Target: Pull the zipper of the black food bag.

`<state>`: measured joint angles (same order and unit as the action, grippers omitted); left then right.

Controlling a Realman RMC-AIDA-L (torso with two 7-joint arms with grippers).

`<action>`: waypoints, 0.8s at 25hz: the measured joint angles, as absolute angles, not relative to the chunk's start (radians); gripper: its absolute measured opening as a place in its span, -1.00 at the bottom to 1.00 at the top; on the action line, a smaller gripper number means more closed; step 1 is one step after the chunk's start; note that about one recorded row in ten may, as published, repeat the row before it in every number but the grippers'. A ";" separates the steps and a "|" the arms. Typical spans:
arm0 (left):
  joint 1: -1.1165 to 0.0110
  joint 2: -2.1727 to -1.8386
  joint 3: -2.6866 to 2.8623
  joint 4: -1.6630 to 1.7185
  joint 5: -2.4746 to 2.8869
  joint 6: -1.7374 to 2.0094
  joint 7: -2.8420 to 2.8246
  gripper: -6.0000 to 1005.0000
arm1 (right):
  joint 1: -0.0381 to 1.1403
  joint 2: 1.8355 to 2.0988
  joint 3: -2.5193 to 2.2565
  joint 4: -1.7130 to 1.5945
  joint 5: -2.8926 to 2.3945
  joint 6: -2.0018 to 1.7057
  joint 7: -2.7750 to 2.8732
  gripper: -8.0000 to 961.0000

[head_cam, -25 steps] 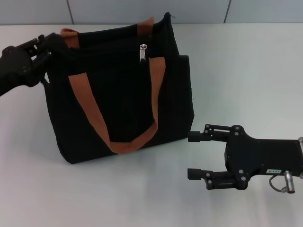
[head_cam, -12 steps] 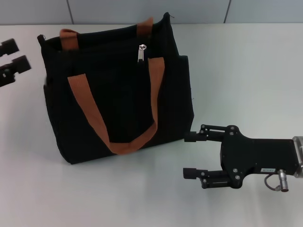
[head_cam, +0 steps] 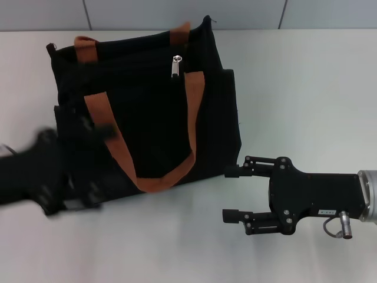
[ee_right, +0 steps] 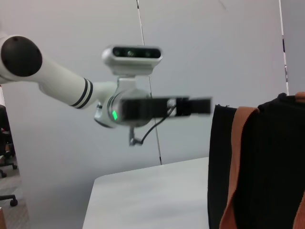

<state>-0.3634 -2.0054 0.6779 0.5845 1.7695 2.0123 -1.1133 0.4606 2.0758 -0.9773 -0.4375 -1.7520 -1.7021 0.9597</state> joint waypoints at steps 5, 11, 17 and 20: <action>-0.337 -2.055 0.797 0.558 1.796 1.989 -0.995 0.66 | 0.461 2.077 -0.984 -0.428 -1.752 -1.701 0.957 0.59; -0.344 -2.049 0.801 0.465 1.903 1.859 -0.951 0.66 | 0.463 2.077 -1.029 -0.416 -1.753 -1.687 0.937 0.59; -0.333 -2.019 0.797 0.443 1.922 1.838 -0.951 0.66 | 0.461 2.077 -1.031 -0.408 -1.760 -1.663 0.929 0.59; -0.334 -2.017 0.798 0.442 1.922 1.840 -0.952 0.66 | 0.461 2.077 -1.031 -0.405 -1.760 -1.663 0.929 0.59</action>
<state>-0.3340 -2.0169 0.7976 0.4416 1.9221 1.8398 -0.9520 0.4609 2.0770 -1.0308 -0.4049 -1.7601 -1.6627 0.9286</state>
